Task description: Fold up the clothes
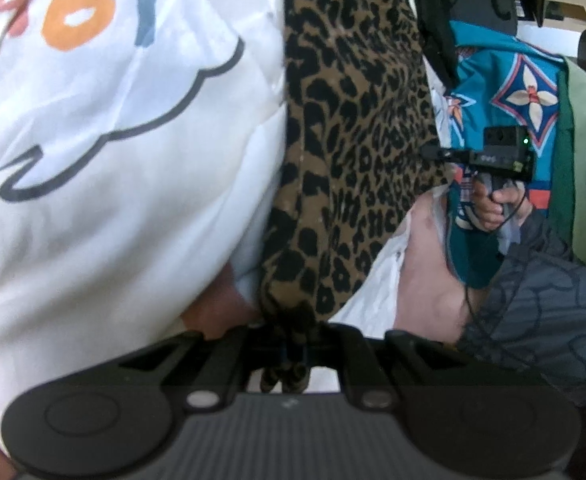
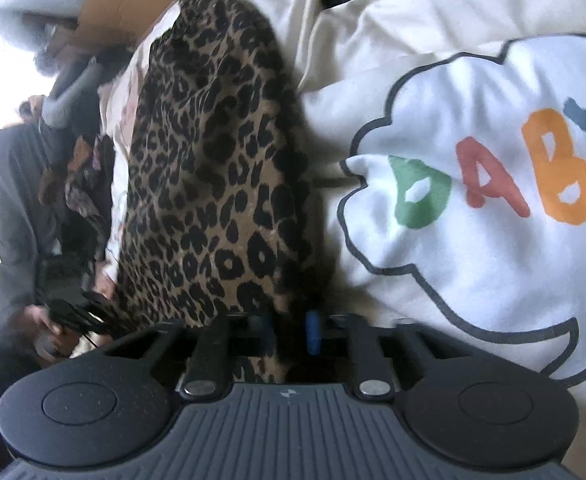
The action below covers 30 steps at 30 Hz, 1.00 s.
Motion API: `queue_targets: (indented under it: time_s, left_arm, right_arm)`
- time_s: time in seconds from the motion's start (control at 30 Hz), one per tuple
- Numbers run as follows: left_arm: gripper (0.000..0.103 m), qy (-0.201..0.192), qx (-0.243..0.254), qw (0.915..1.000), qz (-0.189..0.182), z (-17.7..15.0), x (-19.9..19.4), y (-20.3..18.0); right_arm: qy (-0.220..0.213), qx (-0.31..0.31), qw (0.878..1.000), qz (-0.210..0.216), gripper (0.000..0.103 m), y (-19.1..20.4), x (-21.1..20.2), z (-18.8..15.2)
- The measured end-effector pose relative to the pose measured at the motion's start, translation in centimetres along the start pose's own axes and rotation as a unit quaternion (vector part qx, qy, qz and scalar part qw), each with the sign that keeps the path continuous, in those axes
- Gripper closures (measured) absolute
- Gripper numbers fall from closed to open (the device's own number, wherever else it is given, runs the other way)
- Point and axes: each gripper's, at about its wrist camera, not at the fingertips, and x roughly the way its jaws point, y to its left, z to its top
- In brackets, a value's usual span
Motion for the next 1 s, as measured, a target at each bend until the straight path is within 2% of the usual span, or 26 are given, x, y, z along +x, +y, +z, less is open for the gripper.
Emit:
queue_targets:
  time_s: [0.23, 0.43, 0.63, 1.0]
  left_arm:
    - [0.098, -0.01, 0.05, 0.9986, -0.01, 0.7, -4.2, -2.3]
    - [0.098, -0.04, 0.058, 0.9975, -0.01, 0.2, -8.6, -3.1]
    - [0.098, -0.036, 0.045, 0.9984, 0.002, -1.3, -9.0, -2.7]
    - [0.098, -0.019, 0.008, 0.9997, 0.011, -4.1, -9.3, -2.5]
  right_arm:
    - [-0.018, -0.023, 0.999, 0.042, 0.101, 2.5, -1.8, -0.8]
    - [-0.007, -0.038, 0.997, 0.063, 0.101, 4.6, -2.2, -1.5]
    - [0.013, -0.055, 0.995, 0.083, 0.101, 6.2, -2.1, -2.6]
    - [0.068, -0.055, 0.992, 0.09, 0.101, 7.0, -0.7, -5.7]
